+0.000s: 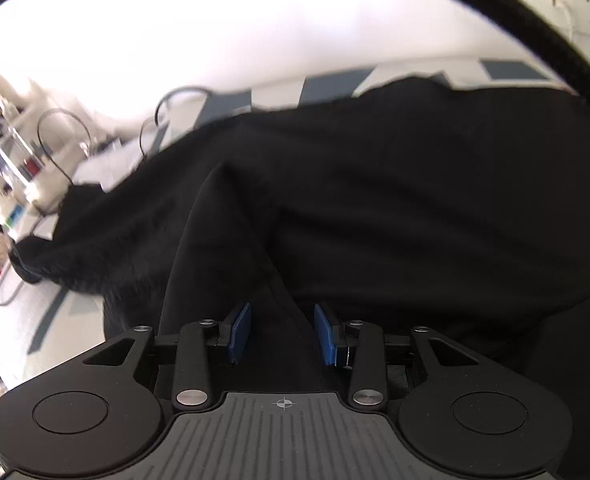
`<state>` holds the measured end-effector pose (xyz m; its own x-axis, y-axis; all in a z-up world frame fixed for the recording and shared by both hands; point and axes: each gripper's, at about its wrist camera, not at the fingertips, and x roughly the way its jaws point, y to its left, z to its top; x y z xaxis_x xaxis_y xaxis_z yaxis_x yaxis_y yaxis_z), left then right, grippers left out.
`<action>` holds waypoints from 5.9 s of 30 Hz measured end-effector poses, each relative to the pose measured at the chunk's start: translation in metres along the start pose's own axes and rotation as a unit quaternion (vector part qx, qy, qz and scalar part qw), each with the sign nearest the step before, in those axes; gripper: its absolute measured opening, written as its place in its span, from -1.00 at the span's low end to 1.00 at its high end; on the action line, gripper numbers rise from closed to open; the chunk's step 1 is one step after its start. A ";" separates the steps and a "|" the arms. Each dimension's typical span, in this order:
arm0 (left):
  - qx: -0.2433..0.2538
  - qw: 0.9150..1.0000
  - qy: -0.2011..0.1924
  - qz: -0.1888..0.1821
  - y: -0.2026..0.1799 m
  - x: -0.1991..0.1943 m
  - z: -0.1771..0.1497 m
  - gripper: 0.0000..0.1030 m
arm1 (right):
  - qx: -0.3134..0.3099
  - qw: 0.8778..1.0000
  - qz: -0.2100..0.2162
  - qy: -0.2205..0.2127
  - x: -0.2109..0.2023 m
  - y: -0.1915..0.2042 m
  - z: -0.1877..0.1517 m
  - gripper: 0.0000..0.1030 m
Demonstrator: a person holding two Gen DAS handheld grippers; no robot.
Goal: Fold clothes
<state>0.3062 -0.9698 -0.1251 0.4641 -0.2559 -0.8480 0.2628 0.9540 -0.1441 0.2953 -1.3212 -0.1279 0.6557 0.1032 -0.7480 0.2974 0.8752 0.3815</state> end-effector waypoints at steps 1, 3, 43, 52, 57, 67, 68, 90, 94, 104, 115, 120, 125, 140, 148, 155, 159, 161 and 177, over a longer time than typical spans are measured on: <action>-0.006 1.000 -0.002 0.005 0.003 0.000 0.001 0.64 | -0.004 1.000 0.001 0.007 0.005 0.003 -0.003 -0.35; -0.016 1.000 -0.002 0.011 0.009 0.000 0.002 0.64 | -0.026 0.999 0.013 0.018 0.008 0.011 -0.011 -0.36; 0.123 0.988 0.014 0.087 -0.220 0.167 0.122 0.81 | -0.040 0.950 -0.300 -0.080 0.017 -0.308 0.191 0.23; 0.157 0.987 -0.009 0.032 -0.280 0.185 0.128 0.95 | 0.038 0.915 -0.389 -0.104 -0.010 -0.378 0.201 0.33; 0.180 0.983 0.010 -0.020 -0.322 0.191 0.125 0.99 | 0.052 0.895 -0.434 -0.094 -0.030 -0.422 0.209 0.33; 0.184 0.983 0.010 -0.022 -0.301 0.167 0.118 0.98 | 0.051 0.945 -0.306 -0.107 -0.080 -0.347 0.159 0.38; 0.179 0.984 0.007 -0.014 -0.291 0.162 0.118 0.98 | 0.039 0.951 -0.291 -0.101 -0.082 -0.327 0.145 0.39; 0.172 0.985 0.013 -0.014 -0.199 0.169 0.128 1.00 | -0.116 0.945 -0.305 -0.003 -0.040 -0.128 0.011 0.47; 0.171 0.985 0.011 -0.013 -0.191 0.172 0.131 1.00 | -0.081 0.956 -0.281 0.016 -0.068 -0.145 -0.008 0.47; 0.179 0.984 0.004 -0.020 -0.185 0.172 0.132 1.00 | -0.064 0.955 -0.284 0.059 -0.087 -0.150 -0.014 0.50; 0.150 0.988 0.026 0.007 -0.195 0.176 0.139 1.00 | 0.063 0.965 -0.242 -0.077 -0.078 -0.160 0.047 0.84; 0.151 0.988 0.030 0.008 -0.195 0.177 0.140 1.00 | 0.021 0.963 -0.267 -0.026 -0.037 -0.158 0.047 0.98; 0.152 0.988 0.032 0.008 -0.195 0.177 0.140 1.00 | 0.031 0.963 -0.263 -0.050 -0.041 -0.154 0.040 0.99; 0.151 0.988 0.008 0.005 -0.196 0.174 0.132 1.00 | 0.022 0.963 -0.262 -0.055 -0.037 -0.160 0.036 0.99; 0.168 0.986 0.002 -0.010 -0.190 0.172 0.129 1.00 | 0.023 0.964 -0.262 -0.047 -0.034 -0.161 0.040 0.99; 0.168 0.986 -0.012 -0.014 -0.189 0.170 0.123 1.00 | 0.023 0.964 -0.262 -0.042 -0.033 -0.162 0.041 0.99; 0.166 0.986 -0.003 -0.013 -0.181 0.165 0.121 1.00 | 0.021 0.964 -0.261 -0.040 -0.032 -0.163 0.042 0.99; 0.165 0.986 -0.010 -0.013 -0.172 0.160 0.116 1.00 | 0.018 0.965 -0.258 -0.038 -0.032 -0.165 0.043 0.99; 0.133 0.991 0.002 -0.010 -0.152 0.150 0.113 1.00 | 0.018 0.964 -0.260 -0.045 -0.032 -0.168 0.043 0.99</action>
<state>0.4313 -1.1711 -0.1732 0.4532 -0.2740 -0.8482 0.4865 0.8734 -0.0222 0.2537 -1.4918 -0.1445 0.4688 -0.3875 -0.7937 0.6247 0.7808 -0.0123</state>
